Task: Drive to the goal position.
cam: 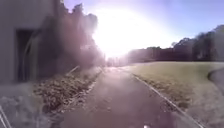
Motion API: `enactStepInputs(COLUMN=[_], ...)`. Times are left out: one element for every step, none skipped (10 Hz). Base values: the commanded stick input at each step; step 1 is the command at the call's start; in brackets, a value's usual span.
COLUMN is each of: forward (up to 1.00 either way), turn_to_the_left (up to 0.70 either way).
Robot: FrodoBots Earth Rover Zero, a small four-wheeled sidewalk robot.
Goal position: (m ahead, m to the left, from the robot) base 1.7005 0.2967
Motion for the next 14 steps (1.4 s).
enactStepInputs(forward=[0.70, 0.70, 0.70, 0.70, 0.70, 0.70, 0.70, 0.70, 0.70, 0.70, 0.70, 0.70, 0.70, 0.70], turn_to_the_left=[0.00, 0.00, 0.00, 0.00, 0.00, 0.00, 0.00, 0.00, 0.00, 0.00, 0.00, 0.00, 0.00, 0.00])
